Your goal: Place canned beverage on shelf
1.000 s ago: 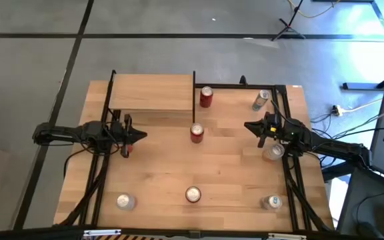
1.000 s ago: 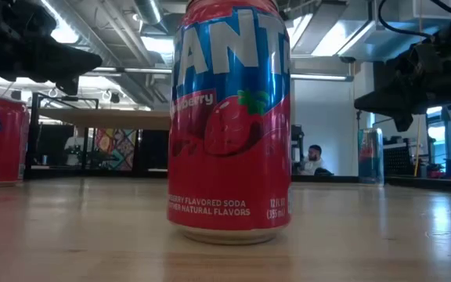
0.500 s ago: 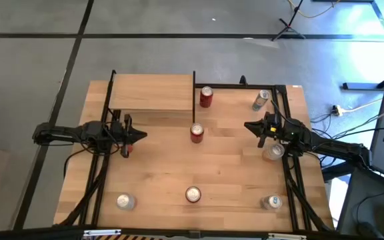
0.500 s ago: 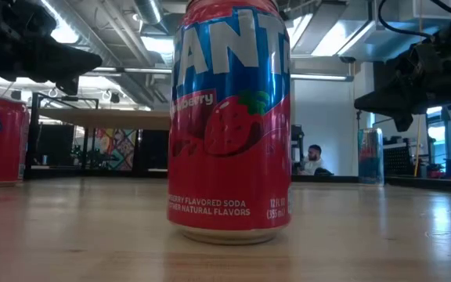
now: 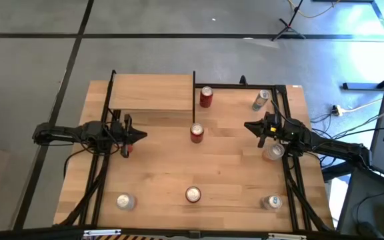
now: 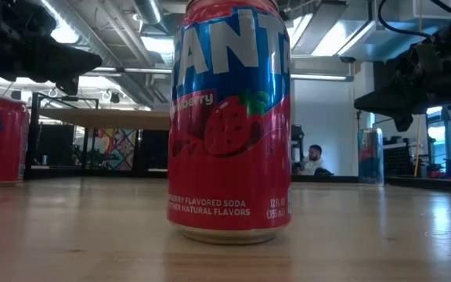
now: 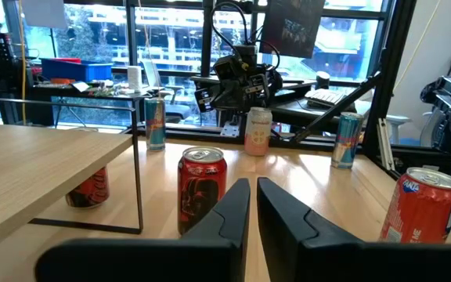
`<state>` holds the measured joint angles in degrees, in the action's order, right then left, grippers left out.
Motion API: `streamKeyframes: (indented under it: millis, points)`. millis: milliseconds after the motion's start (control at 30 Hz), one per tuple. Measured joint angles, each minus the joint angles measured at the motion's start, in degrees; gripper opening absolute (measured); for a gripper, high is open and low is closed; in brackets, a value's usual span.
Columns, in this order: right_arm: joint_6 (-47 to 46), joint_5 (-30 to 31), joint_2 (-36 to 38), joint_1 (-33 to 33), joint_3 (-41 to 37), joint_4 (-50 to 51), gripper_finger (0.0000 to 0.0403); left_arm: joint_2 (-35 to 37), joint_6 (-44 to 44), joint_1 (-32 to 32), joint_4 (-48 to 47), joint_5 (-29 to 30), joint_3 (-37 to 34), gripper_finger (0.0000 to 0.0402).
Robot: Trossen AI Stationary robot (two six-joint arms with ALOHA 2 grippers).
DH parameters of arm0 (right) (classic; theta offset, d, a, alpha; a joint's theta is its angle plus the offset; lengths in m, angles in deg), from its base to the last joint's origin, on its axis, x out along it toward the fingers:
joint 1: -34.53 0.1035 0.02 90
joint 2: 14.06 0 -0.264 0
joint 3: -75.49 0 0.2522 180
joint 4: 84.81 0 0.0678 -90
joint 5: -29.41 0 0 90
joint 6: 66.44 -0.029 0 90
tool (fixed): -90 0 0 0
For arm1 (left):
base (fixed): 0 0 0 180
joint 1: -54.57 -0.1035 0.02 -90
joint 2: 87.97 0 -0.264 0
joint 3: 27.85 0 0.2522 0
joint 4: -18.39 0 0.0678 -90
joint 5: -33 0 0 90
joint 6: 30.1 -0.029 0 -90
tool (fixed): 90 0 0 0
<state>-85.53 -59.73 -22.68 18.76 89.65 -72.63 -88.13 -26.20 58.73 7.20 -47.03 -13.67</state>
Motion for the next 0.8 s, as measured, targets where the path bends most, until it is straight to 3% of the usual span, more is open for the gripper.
streamKeyframes:
  millis: [267,367,600,800]
  points:
    - [1.4,3.9,-0.3,0.0,0.0,-0.9,0.0028,0.0,0.0,0.0,0.7,7.3,0.0,0.0022]
    - [0.4,9.6,-0.5,0.0,0.0,-1.9,0.0028,0.0,0.0,0.0,0.8,7.9,0.0,0.0022]
    - [-20.8,15.5,-0.5,0.0,0.0,-8.9,0.0028,0.0,3.3,0.0,6.9,9.1,0.0,0.0022]
    - [-24.1,25.5,-0.5,0.0,0.0,-13.8,0.0028,0.0,14.9,0.0,17.5,23.5,0.0,0.0022]
